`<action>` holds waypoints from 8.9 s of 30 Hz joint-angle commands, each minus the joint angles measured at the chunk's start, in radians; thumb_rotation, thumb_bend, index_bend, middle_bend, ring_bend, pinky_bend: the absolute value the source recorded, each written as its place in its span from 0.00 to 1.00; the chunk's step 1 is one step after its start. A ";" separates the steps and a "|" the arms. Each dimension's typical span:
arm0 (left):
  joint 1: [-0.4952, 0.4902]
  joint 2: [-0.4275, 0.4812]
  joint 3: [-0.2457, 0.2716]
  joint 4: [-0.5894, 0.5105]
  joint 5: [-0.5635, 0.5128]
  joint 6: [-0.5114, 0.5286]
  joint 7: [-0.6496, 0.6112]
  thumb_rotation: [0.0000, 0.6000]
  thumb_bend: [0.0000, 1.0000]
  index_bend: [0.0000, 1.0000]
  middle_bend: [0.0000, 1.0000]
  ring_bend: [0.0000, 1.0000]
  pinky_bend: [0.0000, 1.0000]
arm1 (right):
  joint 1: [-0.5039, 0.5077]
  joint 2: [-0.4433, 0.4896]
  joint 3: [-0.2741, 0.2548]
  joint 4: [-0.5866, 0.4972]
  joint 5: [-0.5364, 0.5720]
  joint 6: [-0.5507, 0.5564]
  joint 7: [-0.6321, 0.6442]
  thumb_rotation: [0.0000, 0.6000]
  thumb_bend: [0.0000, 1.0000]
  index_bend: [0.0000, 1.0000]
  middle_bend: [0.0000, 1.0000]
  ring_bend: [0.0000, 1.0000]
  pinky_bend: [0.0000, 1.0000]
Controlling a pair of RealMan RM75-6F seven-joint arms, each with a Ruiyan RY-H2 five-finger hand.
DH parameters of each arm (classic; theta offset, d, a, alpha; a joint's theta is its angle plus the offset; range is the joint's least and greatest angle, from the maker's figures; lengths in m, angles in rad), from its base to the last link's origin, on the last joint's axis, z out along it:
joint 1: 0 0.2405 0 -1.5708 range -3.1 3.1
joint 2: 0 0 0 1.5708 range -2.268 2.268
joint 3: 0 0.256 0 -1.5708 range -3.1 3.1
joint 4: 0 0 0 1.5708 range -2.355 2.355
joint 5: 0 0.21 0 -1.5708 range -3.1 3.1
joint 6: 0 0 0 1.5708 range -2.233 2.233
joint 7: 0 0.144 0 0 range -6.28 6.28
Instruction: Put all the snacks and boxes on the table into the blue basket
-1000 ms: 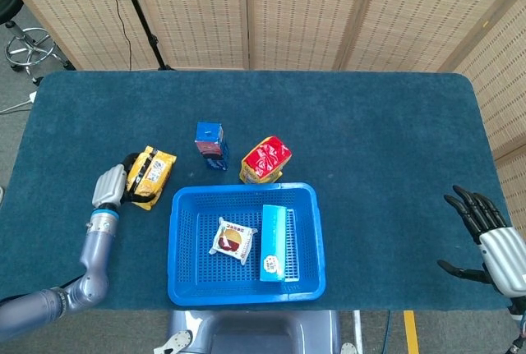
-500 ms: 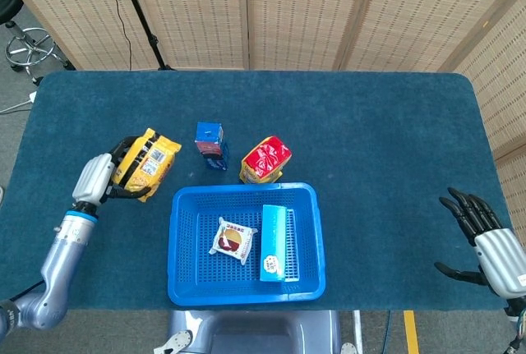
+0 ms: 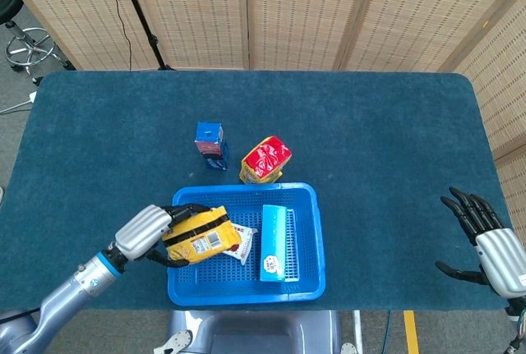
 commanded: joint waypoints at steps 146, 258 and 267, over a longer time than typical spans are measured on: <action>0.319 0.226 -0.029 0.040 -0.448 0.222 0.256 1.00 0.12 0.00 0.00 0.00 0.00 | 0.816 0.027 0.280 -0.331 0.064 -0.621 0.282 1.00 0.04 0.58 0.52 0.46 0.60; -0.530 -0.321 -0.289 0.451 -1.016 -0.142 0.662 1.00 0.40 0.63 0.59 0.57 0.61 | 0.093 -0.054 0.004 0.011 0.172 -0.189 0.081 1.00 0.00 0.00 0.00 0.00 0.02; -0.486 -0.264 -0.304 0.348 -0.951 -0.069 0.623 1.00 0.45 0.66 0.61 0.59 0.64 | 0.090 -0.049 0.007 0.004 0.165 -0.197 0.078 1.00 0.00 0.00 0.00 0.00 0.02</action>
